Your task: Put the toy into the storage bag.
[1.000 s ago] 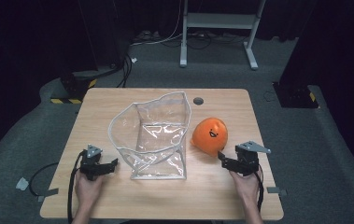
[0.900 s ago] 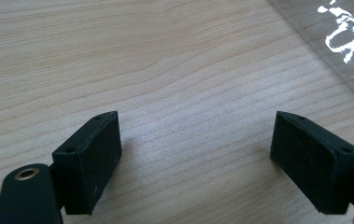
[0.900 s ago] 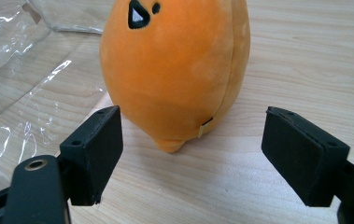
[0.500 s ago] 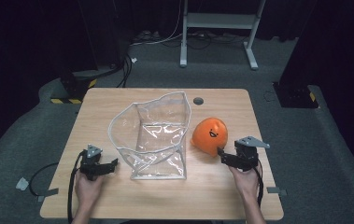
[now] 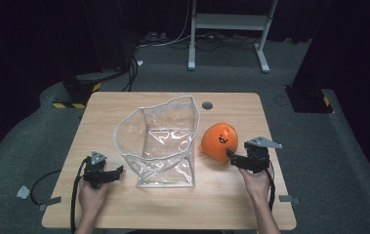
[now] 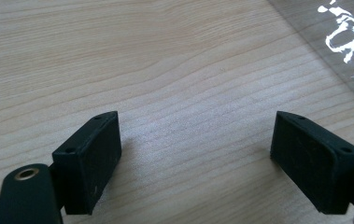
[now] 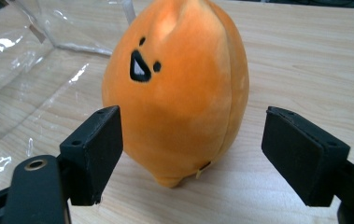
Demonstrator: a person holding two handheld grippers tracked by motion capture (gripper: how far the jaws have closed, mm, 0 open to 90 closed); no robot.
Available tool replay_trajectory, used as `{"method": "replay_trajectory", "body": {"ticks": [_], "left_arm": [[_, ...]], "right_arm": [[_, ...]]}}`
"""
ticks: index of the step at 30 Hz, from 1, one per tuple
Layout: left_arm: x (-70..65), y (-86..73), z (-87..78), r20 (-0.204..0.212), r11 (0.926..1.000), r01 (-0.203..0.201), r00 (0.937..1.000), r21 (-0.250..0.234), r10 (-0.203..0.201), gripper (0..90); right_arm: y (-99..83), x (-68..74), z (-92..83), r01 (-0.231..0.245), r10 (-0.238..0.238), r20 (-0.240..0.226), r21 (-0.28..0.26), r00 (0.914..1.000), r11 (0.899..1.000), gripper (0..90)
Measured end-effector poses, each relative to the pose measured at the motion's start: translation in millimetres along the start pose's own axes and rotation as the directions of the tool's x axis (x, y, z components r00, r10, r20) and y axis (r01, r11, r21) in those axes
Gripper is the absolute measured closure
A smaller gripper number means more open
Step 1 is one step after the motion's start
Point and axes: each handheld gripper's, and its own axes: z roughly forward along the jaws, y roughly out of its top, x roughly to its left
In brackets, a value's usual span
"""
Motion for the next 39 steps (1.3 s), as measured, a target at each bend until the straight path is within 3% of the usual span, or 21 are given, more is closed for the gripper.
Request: {"method": "replay_trajectory", "body": {"ticks": [24, 39], "left_arm": [[0.0, 0.0, 0.0, 0.0, 1.0, 0.0, 1.0, 0.0, 0.0, 16.5], [0.0, 0.0, 0.0, 0.0, 1.0, 0.0, 1.0, 0.0, 0.0, 16.5]], "right_arm": [[23.0, 0.4, 9.7, 0.0, -0.001, -0.04, -0.008, 0.9992, 1.0, 20.8], [33.1, 2.3, 19.1, 0.018, -0.018, -0.042, -0.003, 0.999, 1.0, 20.8]]}}
